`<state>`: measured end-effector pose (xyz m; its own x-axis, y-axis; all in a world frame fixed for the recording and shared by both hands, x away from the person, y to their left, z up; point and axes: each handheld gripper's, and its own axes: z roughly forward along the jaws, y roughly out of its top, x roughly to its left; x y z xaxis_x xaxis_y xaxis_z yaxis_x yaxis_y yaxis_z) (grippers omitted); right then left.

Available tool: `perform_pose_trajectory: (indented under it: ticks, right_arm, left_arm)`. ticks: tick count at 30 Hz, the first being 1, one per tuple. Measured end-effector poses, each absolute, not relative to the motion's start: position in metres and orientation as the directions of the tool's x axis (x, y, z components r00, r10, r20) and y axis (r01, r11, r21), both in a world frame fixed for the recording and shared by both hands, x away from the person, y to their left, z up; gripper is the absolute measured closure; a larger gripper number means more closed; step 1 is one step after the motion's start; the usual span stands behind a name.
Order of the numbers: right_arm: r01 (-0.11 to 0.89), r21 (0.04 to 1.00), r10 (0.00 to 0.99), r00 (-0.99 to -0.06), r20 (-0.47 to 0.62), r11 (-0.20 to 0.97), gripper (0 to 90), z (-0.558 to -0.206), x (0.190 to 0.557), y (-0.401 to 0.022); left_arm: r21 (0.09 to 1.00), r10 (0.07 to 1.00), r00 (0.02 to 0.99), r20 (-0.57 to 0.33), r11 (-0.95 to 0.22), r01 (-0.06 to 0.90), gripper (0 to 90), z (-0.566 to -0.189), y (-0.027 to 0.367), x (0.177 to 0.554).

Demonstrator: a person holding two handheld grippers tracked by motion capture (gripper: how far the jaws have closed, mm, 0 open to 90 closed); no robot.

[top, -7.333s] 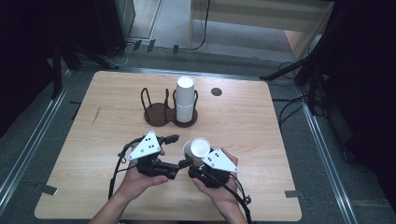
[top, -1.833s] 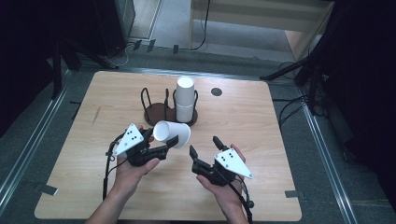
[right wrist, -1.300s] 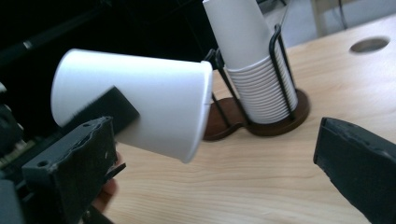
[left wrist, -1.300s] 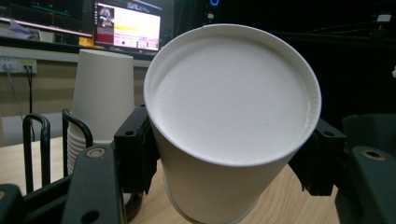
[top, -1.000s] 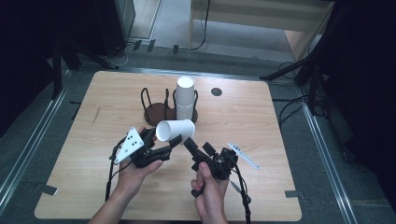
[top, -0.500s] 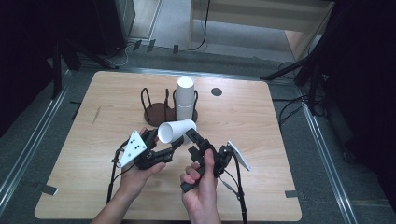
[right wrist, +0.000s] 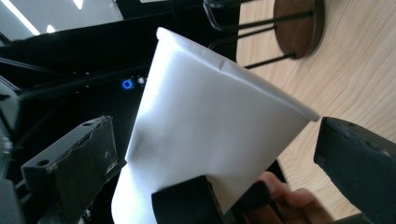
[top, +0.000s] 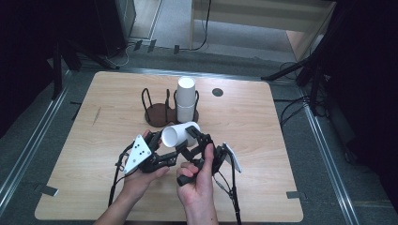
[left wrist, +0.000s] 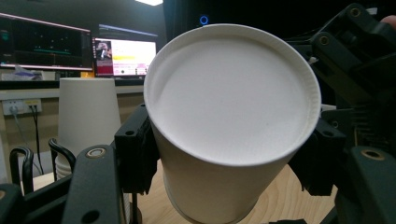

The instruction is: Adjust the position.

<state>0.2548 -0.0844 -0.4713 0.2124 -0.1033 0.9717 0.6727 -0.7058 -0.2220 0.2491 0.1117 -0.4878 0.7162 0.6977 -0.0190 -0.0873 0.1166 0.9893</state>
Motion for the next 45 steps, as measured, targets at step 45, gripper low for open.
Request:
perform_pose_trajectory:
  ticks: [45]
  right_arm:
    - [0.663,-0.346,-0.248,0.241,0.938,-0.664,25.2,-0.483,0.262,-0.080]
  left_arm:
    - [0.996,0.707,0.708,0.004,0.062,-0.068,28.5,-0.488,0.111,0.246]
